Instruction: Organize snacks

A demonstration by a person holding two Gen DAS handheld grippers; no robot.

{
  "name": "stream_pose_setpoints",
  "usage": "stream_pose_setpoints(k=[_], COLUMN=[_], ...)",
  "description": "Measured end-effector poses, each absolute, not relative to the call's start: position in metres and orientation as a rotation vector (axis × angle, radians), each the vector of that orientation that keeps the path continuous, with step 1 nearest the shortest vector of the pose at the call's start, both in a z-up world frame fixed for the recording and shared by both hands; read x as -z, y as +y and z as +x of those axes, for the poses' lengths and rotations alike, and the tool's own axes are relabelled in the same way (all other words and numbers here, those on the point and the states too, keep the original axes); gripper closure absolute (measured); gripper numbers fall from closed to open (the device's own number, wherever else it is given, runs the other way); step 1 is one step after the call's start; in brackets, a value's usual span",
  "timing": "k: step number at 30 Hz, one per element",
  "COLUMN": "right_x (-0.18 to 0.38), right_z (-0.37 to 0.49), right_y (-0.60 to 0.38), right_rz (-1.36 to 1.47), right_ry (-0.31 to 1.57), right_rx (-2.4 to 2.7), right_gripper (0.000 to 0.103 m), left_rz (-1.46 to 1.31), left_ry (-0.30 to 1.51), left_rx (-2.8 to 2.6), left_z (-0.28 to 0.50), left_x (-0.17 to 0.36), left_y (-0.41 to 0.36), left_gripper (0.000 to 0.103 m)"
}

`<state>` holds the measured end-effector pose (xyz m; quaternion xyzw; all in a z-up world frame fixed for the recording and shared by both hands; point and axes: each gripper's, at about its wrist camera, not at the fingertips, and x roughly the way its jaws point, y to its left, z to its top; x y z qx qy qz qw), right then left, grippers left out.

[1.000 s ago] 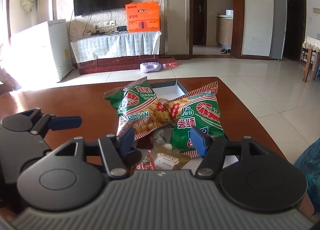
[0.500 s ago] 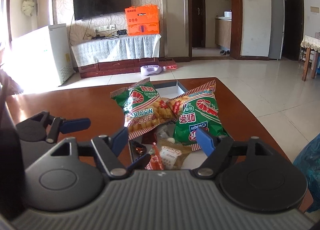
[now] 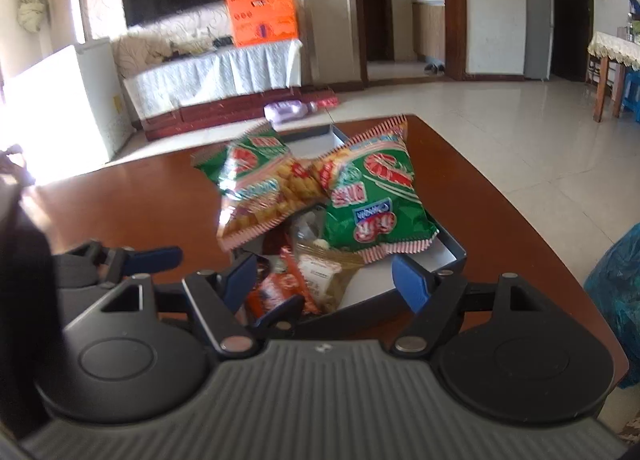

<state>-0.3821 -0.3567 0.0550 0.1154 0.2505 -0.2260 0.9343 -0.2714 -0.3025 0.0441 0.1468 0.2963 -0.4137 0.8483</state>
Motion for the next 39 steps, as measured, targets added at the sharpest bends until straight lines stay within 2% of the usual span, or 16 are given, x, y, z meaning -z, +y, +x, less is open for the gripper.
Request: stream_pose_setpoints(k=[2,6,12,15,24,29,31,39], right_x=[-0.060,-0.065,-0.068,-0.072,-0.078,-0.079,-0.076,-0.066], right_z=[-0.392,-0.414,-0.442,-0.453,-0.476,-0.494,-0.501,-0.520], right_y=[-0.349,-0.341,-0.338,-0.333,-0.314,-0.300,-0.299,-0.305], right_rz=[0.233,0.237,0.311,0.318,0.302,0.259,0.276,0.348], right_ry=[0.474,0.414,0.356,0.325,0.298,0.298,0.295,0.232], right_rx=[0.443,0.429,0.432,0.433,0.440,0.495,0.511,0.569], right_gripper=[0.027,0.026,0.026,0.022,0.022,0.022,0.018,0.016], left_rz=[0.269,0.337,0.274,0.260,0.282,0.303,0.315,0.294], left_ry=[0.661,0.628,0.597,0.587,0.477,0.474,0.475,0.451], left_rx=[0.872,0.843,0.840,0.819,0.708,0.721,0.730,0.783], left_z=[-0.269,-0.283,-0.299,-0.307,-0.337,-0.351,-0.358,-0.378], left_x=[-0.046,-0.051,-0.061,-0.065,-0.077,-0.081,-0.083,-0.091], left_y=[-0.297,-0.293,-0.275,-0.269,-0.253,-0.238,-0.232,-0.209], left_gripper=[0.000,0.000,0.000,0.000,0.000,0.000,0.000,0.000])
